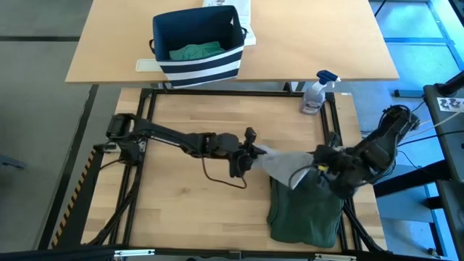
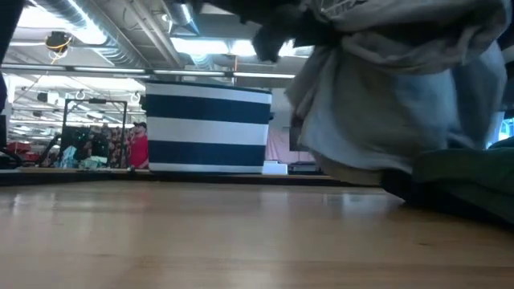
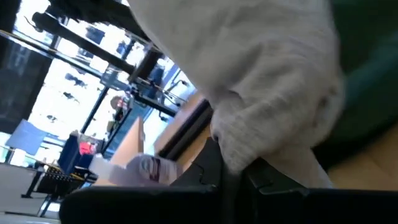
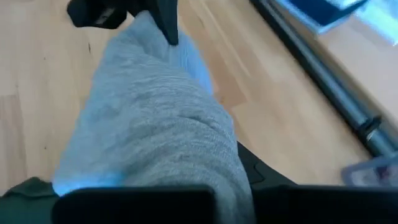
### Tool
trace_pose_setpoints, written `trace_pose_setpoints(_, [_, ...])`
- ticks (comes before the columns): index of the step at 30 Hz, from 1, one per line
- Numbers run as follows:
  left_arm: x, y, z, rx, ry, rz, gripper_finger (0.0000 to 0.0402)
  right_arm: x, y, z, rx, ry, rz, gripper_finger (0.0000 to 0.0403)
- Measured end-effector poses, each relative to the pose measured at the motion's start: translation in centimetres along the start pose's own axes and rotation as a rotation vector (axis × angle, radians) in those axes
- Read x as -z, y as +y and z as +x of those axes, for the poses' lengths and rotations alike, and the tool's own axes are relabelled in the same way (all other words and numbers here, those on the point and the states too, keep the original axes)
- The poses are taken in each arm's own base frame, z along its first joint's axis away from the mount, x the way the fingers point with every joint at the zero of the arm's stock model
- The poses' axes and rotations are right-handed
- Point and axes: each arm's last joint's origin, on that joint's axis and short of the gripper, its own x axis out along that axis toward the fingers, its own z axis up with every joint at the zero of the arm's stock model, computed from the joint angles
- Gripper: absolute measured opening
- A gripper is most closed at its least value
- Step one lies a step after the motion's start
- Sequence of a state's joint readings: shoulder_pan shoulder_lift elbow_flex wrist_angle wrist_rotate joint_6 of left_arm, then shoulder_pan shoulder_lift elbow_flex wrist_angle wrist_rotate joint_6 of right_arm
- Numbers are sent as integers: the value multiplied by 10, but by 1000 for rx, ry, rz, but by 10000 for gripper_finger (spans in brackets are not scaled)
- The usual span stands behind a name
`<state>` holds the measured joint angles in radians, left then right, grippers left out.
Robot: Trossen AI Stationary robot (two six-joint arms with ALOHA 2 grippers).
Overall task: Fold Laundry from Bin
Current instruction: Stack the folded gray shirt on top of the folded green polo shirt
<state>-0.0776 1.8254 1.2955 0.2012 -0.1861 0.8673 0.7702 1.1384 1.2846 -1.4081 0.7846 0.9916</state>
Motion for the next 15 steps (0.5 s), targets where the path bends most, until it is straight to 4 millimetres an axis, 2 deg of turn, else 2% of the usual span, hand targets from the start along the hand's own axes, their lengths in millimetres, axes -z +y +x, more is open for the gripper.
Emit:
trace_pose_setpoints(7, [-11,17,36,-40,-40,-9,4,18,-38,-34,-113,-91,122,5])
trace_pose_setpoints(15, [-16,34,67,-75,-74,-24,4,7,-57,-44,-107,-107,106,5])
